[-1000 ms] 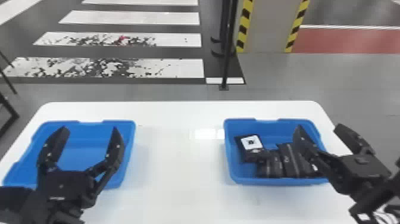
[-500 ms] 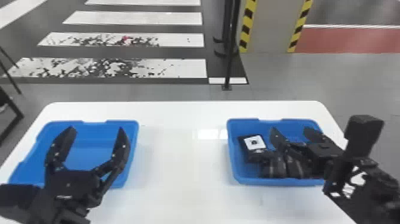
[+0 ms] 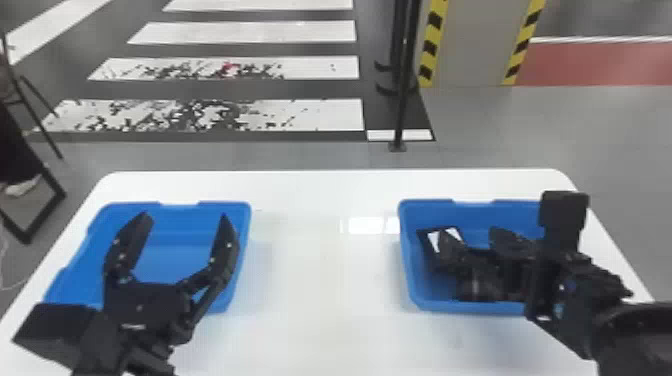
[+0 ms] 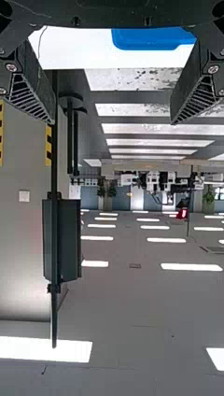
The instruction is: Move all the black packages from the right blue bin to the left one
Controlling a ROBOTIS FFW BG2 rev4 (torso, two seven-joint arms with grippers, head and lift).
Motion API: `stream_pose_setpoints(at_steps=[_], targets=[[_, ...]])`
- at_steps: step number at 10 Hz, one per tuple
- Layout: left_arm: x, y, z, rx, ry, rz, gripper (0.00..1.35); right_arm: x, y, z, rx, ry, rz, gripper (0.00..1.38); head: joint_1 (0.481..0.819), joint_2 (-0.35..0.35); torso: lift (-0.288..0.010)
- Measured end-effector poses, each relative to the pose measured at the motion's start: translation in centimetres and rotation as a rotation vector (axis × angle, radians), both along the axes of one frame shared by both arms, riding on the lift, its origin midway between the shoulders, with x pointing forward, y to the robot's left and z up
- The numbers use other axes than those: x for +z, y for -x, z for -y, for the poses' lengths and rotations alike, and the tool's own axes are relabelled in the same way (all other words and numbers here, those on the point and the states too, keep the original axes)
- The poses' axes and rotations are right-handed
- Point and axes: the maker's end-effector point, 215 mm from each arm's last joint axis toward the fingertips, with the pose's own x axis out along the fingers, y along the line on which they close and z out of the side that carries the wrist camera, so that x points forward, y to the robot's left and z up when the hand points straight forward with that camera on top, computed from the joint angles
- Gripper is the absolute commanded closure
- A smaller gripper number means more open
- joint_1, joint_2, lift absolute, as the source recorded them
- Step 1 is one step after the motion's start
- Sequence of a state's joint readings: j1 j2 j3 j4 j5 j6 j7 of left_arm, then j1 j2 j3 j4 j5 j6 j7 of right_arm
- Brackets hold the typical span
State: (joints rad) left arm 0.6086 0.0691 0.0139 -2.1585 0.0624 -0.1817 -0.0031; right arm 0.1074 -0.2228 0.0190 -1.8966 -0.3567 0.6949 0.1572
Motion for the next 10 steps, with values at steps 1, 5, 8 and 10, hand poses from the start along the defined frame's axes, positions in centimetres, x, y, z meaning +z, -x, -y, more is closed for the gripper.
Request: stream_pose_setpoints(at_steps=[1, 5, 8, 10], targets=[[-0.1, 0.0, 0.0, -0.002, 0.000, -0.002, 0.13, -0.9, -0.2, -0.5, 0.014, 0.012, -0.027, 0.13, 0.695, 0.051, -0.132], [-0.3, -0.1, 0.3, -0.012, -0.002, -0.007, 0.13, -3.4, -1.6, -0.5, 0.022, 0.046, -0.086, 0.13, 0.695, 0.048, -0.132], [0.1, -0.1, 0.3, -0.011, -0.020, 0.007, 0.14, -4.1, -1.3, -0.6, 0.029, 0.051, -0.115, 0.31, 0.695, 0.050, -0.132], [1.0, -0.1, 0.7, -0.015, -0.065, 0.039, 0.14, -5.1, -0.7, -0.4, 0.030, 0.063, -0.153, 0.33, 0.695, 0.044, -0.132]])
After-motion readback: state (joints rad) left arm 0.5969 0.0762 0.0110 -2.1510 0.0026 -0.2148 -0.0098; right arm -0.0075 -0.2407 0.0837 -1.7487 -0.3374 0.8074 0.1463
